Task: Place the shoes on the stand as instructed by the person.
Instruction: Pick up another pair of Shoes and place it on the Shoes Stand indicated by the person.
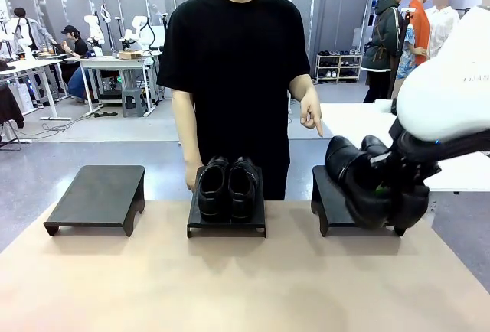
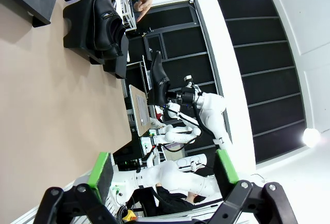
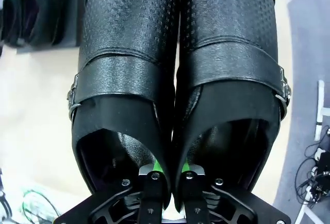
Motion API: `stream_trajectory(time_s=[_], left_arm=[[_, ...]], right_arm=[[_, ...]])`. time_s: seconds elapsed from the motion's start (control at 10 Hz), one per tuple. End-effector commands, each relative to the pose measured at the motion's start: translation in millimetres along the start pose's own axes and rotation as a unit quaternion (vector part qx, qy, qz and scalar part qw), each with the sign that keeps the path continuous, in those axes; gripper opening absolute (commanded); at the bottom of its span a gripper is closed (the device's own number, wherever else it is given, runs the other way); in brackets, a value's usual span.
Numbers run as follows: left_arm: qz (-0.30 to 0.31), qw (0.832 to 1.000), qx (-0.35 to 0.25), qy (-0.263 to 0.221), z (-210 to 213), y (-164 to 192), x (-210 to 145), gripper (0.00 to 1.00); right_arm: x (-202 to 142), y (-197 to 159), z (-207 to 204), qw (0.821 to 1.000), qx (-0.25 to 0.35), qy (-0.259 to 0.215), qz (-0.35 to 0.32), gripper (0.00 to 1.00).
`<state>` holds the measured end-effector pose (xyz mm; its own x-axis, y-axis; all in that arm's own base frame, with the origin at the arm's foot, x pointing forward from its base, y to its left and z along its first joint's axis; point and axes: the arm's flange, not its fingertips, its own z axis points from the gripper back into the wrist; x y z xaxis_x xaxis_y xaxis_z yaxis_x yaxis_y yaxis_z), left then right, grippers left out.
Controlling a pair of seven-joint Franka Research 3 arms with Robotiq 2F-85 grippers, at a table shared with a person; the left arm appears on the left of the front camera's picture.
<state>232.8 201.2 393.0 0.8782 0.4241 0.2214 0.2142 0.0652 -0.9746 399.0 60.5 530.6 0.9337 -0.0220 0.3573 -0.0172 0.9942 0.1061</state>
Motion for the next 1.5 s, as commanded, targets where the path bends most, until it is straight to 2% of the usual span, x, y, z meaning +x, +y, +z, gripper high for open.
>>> stream_trajectory(time_s=[0.0,0.3,0.5,0.9,1.4], left_arm=[[-0.005,1.000,-0.008,0.000,1.0,-0.7,-0.7,1.00],[-0.005,1.000,-0.008,0.000,1.0,-0.7,-0.7,1.00],[-0.005,1.000,-0.008,0.000,1.0,-0.7,-0.7,1.00],[-0.005,1.000,-0.008,0.000,1.0,-0.7,-0.7,1.00],[-0.005,1.000,-0.008,0.000,1.0,-0.7,-0.7,1.00]], right_arm=[[41.4,-8.8,-4.1,1.000,-0.004,-0.022,0.006,0.08],[95.2,-25.4,-42.0,1.000,-0.011,-0.027,0.011,0.08],[112.5,-26.9,-62.4,0.999,-0.018,-0.030,0.018,0.08],[135.0,-30.9,-102.6,0.999,-0.026,-0.033,0.012,0.08],[143.7,-33.1,-142.0,0.999,-0.029,-0.032,-0.011,0.08]])
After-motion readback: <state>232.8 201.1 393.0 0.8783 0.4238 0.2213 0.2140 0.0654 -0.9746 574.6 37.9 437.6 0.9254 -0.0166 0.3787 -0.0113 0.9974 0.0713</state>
